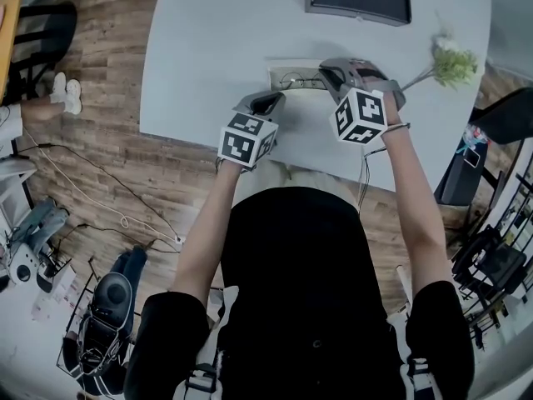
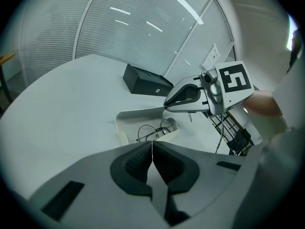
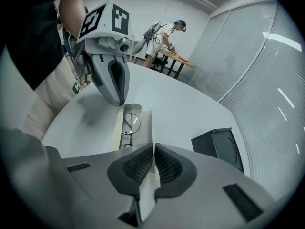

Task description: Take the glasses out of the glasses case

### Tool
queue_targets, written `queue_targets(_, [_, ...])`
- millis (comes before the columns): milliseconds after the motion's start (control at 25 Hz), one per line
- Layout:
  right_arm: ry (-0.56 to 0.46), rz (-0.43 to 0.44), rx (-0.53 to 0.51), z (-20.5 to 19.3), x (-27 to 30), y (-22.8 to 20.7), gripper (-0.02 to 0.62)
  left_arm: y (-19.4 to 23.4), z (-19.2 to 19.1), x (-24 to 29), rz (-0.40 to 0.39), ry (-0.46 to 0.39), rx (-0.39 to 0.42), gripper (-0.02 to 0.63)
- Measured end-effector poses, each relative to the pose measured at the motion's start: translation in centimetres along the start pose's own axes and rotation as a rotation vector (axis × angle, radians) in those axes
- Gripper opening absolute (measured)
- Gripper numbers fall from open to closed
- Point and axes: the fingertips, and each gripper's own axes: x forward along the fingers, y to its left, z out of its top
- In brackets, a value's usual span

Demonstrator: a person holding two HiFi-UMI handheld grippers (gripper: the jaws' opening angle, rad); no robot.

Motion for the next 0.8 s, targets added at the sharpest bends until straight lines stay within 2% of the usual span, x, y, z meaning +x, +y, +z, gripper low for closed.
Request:
queue_targets(560, [-0.02,-0.078,0.068,-0.3,0.2,-1.5,0.042,-0.6,1.1,-0.1,0.011,0.032,0.082,0.023])
queue_targets(800, [-0.093,-0.174,0.151,0.5,-2.4,-2.5,0.032,-1.1,2.3,0.0,0.016,0.043,0.15,0.023])
